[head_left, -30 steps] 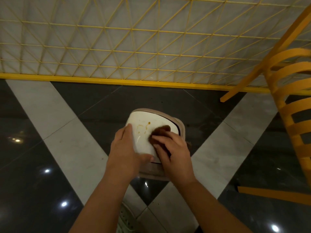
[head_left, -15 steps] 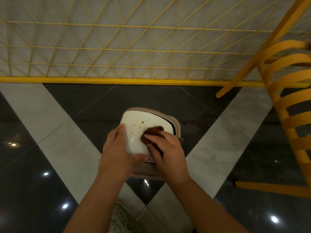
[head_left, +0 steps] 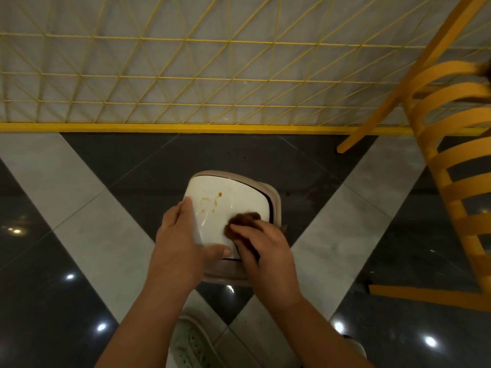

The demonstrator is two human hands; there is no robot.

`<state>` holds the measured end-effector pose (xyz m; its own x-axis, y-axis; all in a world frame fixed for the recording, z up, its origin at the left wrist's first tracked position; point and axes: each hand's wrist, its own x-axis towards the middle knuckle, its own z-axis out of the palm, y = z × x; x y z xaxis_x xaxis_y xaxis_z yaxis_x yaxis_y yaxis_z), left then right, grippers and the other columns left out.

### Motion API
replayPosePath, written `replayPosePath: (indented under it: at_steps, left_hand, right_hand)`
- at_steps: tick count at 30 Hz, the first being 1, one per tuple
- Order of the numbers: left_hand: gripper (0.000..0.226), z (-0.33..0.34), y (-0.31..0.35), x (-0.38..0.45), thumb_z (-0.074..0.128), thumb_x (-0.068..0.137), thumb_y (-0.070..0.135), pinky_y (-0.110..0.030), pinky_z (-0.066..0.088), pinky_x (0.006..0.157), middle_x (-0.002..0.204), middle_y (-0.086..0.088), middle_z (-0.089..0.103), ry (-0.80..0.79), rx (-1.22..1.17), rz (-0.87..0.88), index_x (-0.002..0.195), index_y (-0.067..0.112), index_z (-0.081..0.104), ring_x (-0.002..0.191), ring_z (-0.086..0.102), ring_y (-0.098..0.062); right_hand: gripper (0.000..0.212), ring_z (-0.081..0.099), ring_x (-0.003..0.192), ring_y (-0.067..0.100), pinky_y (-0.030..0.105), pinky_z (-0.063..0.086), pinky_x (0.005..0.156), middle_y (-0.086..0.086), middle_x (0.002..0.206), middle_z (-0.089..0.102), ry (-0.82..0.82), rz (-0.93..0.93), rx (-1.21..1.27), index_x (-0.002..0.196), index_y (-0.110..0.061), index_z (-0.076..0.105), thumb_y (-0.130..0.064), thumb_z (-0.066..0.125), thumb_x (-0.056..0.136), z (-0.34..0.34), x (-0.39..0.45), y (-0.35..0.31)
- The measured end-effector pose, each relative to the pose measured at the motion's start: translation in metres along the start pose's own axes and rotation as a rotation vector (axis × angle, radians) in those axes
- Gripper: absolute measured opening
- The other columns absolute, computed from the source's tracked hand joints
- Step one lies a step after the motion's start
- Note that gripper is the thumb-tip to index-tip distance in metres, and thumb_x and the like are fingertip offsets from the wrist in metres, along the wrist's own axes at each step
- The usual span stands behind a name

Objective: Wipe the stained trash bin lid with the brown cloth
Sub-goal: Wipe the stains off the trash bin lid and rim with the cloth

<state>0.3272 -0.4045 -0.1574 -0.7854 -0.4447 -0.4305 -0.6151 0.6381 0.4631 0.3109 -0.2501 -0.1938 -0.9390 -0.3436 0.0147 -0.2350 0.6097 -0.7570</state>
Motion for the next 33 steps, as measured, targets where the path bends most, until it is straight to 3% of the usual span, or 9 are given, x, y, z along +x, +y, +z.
replayPosePath:
  at_steps: [4,8,13,15,18,22,28,31,33]
  left_hand:
    - [0.119,-0.003,0.000,0.000,0.085,0.059,0.039,-0.044,0.041,0.103,0.146,0.001,0.019,-0.016,-0.023,0.009,0.148,0.027,0.006,0.130,0.030,-0.024]
    - [0.117,-0.007,-0.002,0.003,0.083,0.063,0.037,-0.045,0.038,0.107,0.149,0.007,0.016,-0.050,-0.048,0.047,0.148,0.028,0.004,0.134,0.027,-0.022]
    - [0.115,-0.010,0.001,0.008,0.082,0.067,0.033,-0.045,0.035,0.107,0.151,0.008,0.014,-0.071,-0.074,0.089,0.147,0.033,0.001,0.137,0.024,-0.022]
    - [0.113,-0.011,0.002,0.008,0.081,0.068,0.033,-0.044,0.033,0.108,0.153,0.008,0.012,-0.073,-0.062,0.091,0.148,0.033,0.002,0.138,0.022,-0.021]
    - [0.111,-0.013,0.003,0.006,0.081,0.069,0.033,-0.044,0.032,0.109,0.153,0.008,0.011,-0.082,-0.067,0.091,0.148,0.032,0.003,0.139,0.022,-0.021]
    - [0.112,-0.013,0.004,0.006,0.081,0.068,0.032,-0.046,0.033,0.110,0.152,0.007,0.012,-0.078,-0.070,0.084,0.148,0.032,0.004,0.138,0.023,-0.022]
    - [0.111,-0.013,0.006,0.006,0.081,0.068,0.033,-0.046,0.035,0.108,0.153,0.006,0.013,-0.073,-0.053,0.082,0.148,0.031,0.004,0.137,0.025,-0.024]
    - [0.110,-0.014,0.006,0.005,0.081,0.068,0.033,-0.046,0.035,0.108,0.153,0.006,0.013,-0.077,-0.053,0.085,0.149,0.030,0.005,0.137,0.025,-0.024]
    - [0.110,-0.013,0.005,0.006,0.081,0.069,0.032,-0.046,0.034,0.108,0.153,0.006,0.012,-0.078,-0.051,0.091,0.149,0.031,0.005,0.137,0.025,-0.024]
  right_hand:
    - [0.028,0.052,0.118,0.009,0.028,0.040,0.107,-0.006,0.127,0.060,0.007,0.088,0.016,0.118,-0.028,0.066,-0.023,0.057,0.093,-0.006,0.035,0.003]
    - [0.027,0.053,0.102,-0.001,0.013,0.043,0.092,-0.014,0.115,0.058,0.082,0.254,0.049,0.113,-0.039,0.063,-0.021,0.059,0.093,-0.030,0.030,0.024]
    - [0.029,0.055,0.097,0.004,0.041,0.055,0.091,-0.026,0.102,0.053,0.296,0.529,0.236,0.120,-0.039,0.056,-0.029,0.059,0.093,-0.032,0.021,0.047]
    - [0.030,0.054,0.093,0.002,0.040,0.054,0.092,-0.030,0.099,0.049,0.366,0.558,0.285,0.122,-0.038,0.055,-0.029,0.059,0.093,-0.031,0.029,0.045]
    - [0.031,0.051,0.105,0.005,0.039,0.049,0.097,-0.019,0.113,0.054,0.478,0.590,0.319,0.123,-0.036,0.055,-0.030,0.058,0.094,-0.037,0.043,0.053]
    - [0.038,0.055,0.112,0.011,0.033,0.047,0.099,-0.005,0.126,0.059,0.170,0.478,0.071,0.132,-0.032,0.054,-0.038,0.052,0.095,-0.011,0.042,0.063]
    - [0.037,0.052,0.114,0.003,0.010,0.038,0.101,-0.008,0.127,0.056,0.077,0.293,0.067,0.129,-0.031,0.058,-0.033,0.054,0.092,0.005,-0.032,0.053]
    - [0.037,0.059,0.110,0.013,0.031,0.048,0.101,-0.004,0.122,0.061,0.070,0.271,0.086,0.126,-0.025,0.062,-0.031,0.055,0.090,0.006,-0.049,0.054]
    - [0.035,0.060,0.106,0.013,0.028,0.049,0.098,-0.001,0.118,0.064,0.064,0.238,0.027,0.126,-0.024,0.063,-0.031,0.056,0.092,0.006,-0.033,0.064]
